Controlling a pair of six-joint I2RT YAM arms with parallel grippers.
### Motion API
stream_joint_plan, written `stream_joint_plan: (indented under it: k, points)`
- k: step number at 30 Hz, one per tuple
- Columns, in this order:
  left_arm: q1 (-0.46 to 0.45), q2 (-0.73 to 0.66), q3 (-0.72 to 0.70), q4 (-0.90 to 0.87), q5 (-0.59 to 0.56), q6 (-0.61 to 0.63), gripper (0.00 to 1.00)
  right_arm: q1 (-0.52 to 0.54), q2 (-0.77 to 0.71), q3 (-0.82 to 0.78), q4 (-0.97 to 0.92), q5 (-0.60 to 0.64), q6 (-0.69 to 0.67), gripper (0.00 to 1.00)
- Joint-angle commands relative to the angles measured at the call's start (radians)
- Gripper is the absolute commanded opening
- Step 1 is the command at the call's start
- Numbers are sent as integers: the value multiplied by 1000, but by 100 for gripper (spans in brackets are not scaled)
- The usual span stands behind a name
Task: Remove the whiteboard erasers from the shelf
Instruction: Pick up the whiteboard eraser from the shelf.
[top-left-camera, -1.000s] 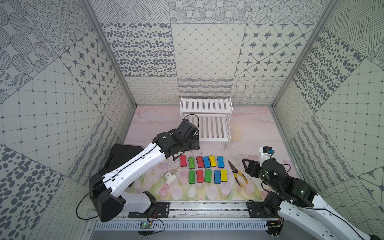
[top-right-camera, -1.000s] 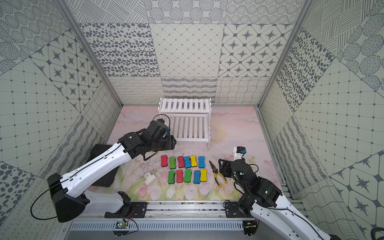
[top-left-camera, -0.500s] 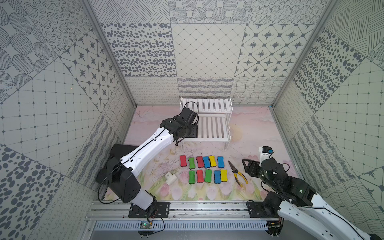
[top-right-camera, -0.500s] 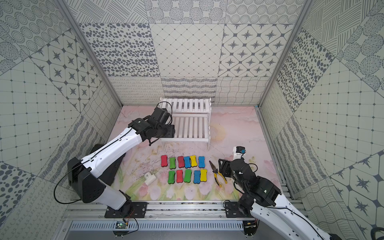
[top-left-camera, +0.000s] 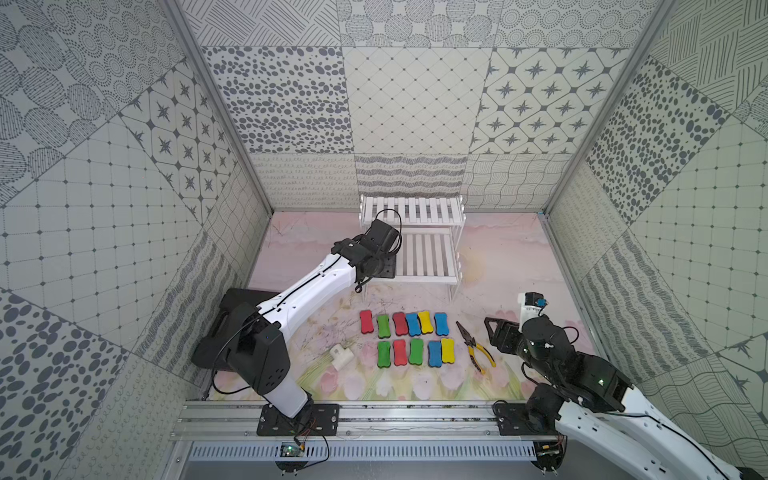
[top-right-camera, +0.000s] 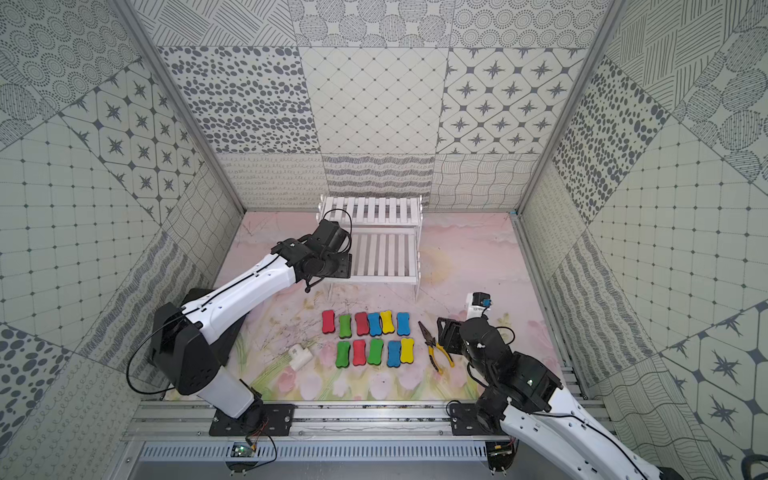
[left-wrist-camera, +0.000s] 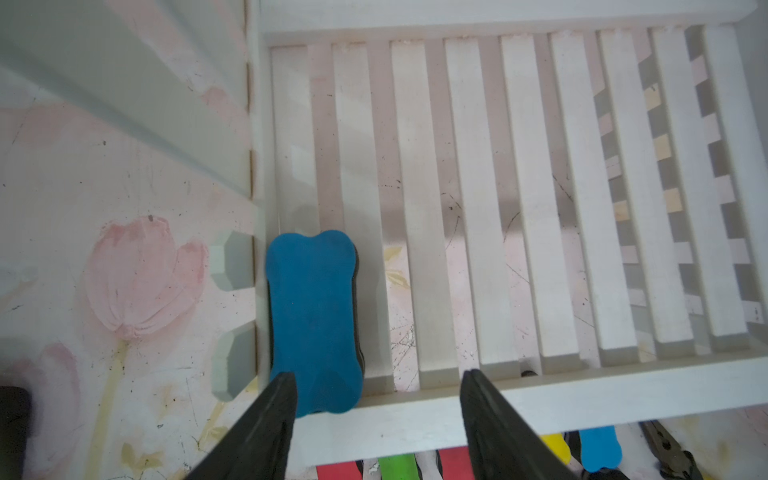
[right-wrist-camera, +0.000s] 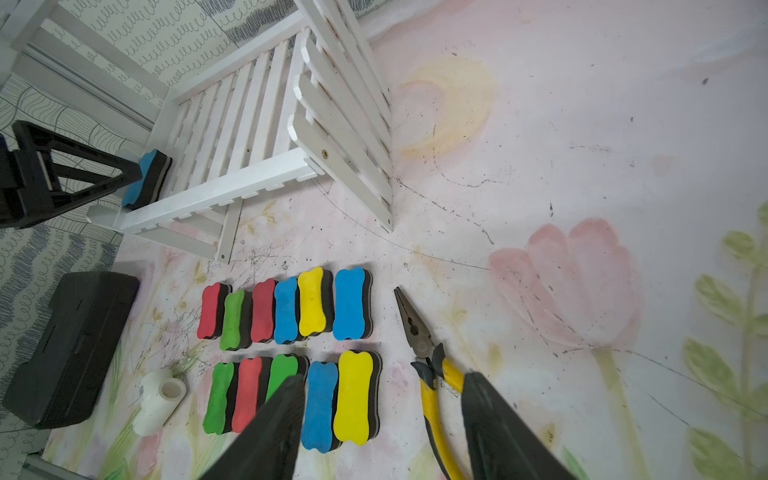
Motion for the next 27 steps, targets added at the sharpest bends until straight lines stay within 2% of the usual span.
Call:
stream_joint_plan:
  k: [1, 9, 14, 22, 27]
  points:
    - [5, 22, -2, 41, -63, -4, 67, -4, 2, 16, 31, 14, -4, 64]
    - [-2, 39, -9, 39, -16, -6, 60, -4, -1, 16, 32, 14, -3, 65]
    - [-34, 41, 2, 27, 6, 12, 59, -5, -1, 14, 34, 16, 0, 65]
    - [-42, 5, 58, -21, -47, 14, 61, -4, -3, 11, 34, 10, 2, 65]
    - [-24, 41, 115, -86, -94, 11, 66, -4, -5, 9, 34, 12, 3, 65]
